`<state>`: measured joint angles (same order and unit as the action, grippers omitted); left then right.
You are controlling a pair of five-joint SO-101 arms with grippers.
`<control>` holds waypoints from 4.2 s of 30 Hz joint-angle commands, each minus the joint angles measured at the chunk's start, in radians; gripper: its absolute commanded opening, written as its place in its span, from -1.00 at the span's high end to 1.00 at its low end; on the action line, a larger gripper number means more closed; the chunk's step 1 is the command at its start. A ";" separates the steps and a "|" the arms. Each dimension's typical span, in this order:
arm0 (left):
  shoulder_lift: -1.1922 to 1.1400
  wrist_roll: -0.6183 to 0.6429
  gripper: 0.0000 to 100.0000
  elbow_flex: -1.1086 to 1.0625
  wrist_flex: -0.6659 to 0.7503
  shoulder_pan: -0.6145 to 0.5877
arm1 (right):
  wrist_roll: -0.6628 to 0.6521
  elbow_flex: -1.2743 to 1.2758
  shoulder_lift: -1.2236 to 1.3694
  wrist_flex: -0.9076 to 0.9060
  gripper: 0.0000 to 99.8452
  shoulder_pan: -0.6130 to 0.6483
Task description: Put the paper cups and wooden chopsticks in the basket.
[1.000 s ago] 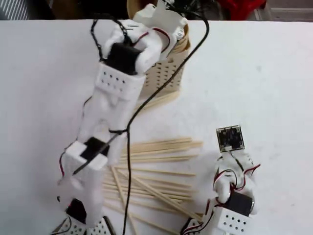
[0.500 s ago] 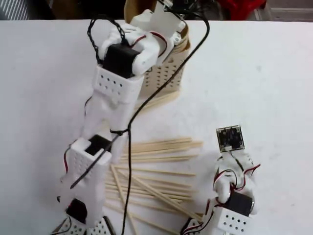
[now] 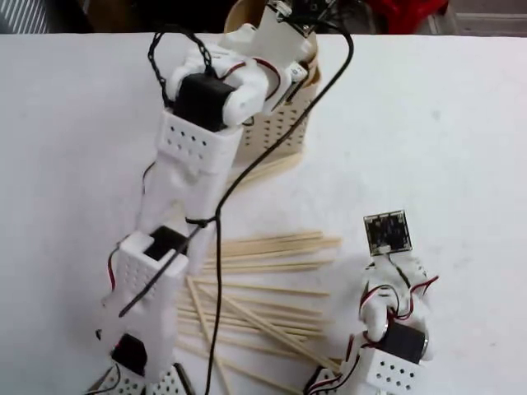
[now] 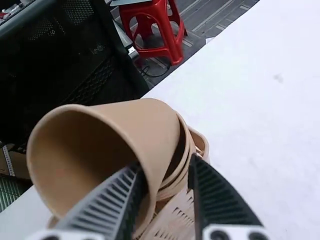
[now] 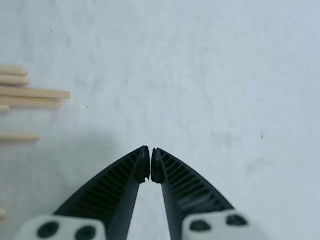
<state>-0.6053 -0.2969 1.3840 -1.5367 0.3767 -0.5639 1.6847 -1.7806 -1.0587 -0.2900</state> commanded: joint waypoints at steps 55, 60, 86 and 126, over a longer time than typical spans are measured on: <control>-0.302 -0.002 0.70 0.012 0.141 -0.084 | -0.005 0.006 -0.010 -0.007 0.95 -0.008; -0.306 -0.008 0.70 0.120 0.143 -0.087 | -0.005 0.006 -0.010 -0.007 0.95 -0.008; 0.242 0.087 0.70 -0.368 -0.255 -0.541 | -0.005 0.006 -0.010 -0.007 0.95 -0.008; 0.266 -0.351 0.47 -1.619 0.583 -0.372 | -0.005 0.006 -0.010 -0.007 0.95 -0.008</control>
<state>-0.3353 -0.6360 -0.2654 -0.9337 -0.0130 -0.5639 1.6847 -1.7806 -1.0587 -0.2900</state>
